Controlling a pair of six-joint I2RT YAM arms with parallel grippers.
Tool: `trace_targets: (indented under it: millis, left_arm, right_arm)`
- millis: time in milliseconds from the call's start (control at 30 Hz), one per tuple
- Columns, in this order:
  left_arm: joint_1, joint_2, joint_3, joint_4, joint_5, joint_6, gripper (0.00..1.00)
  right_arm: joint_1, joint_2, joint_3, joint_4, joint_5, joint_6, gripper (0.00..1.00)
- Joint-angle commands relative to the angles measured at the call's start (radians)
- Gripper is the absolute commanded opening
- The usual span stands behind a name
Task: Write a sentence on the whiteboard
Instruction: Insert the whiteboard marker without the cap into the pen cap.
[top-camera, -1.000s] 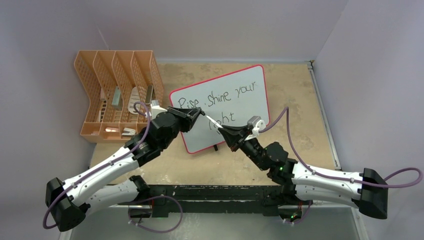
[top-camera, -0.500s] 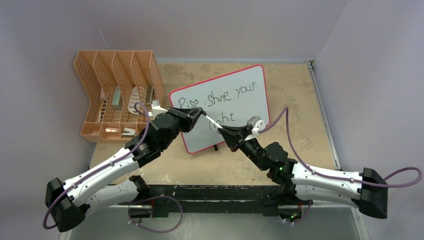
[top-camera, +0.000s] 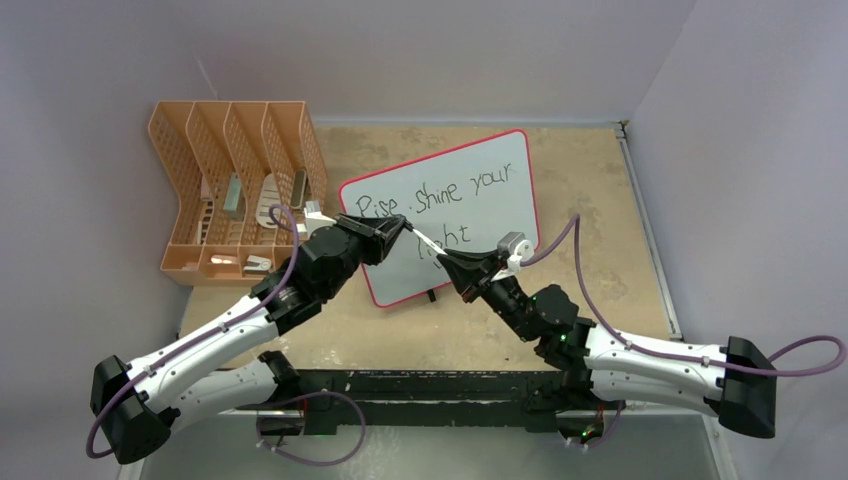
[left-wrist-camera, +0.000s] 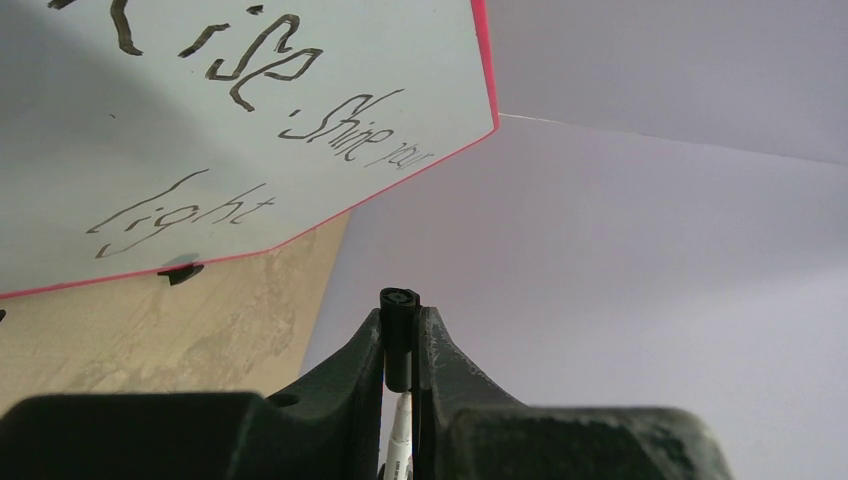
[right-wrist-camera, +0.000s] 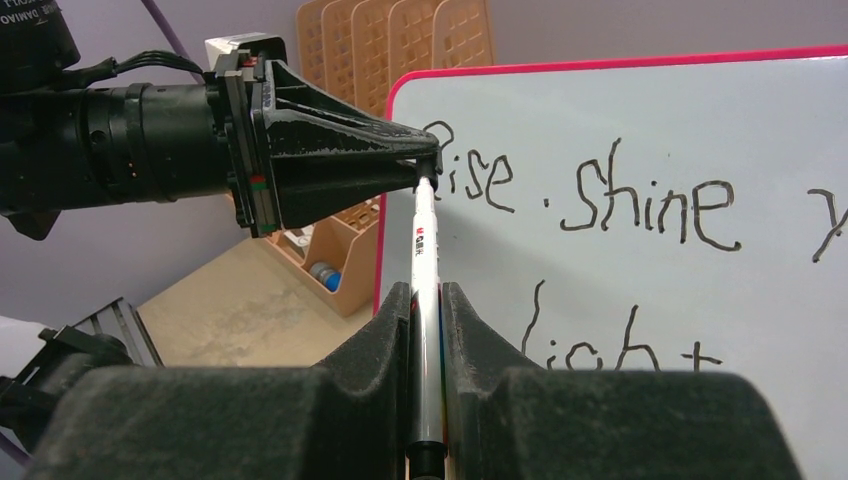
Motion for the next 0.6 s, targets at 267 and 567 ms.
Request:
trace_targets:
  millis: [267,567]
  left_arm:
    - [0.003,-0.012,-0.012,0.096,0.028,-0.007,0.0]
    - [0.003,-0.007,-0.014,0.11,0.044,0.035,0.0]
  right_arm:
    - [0.005,0.015,0.02,0.049,0.042,-0.002,0.0]
    - [0.004,0.022,0.033,0.042,0.05,0.002,0.0]
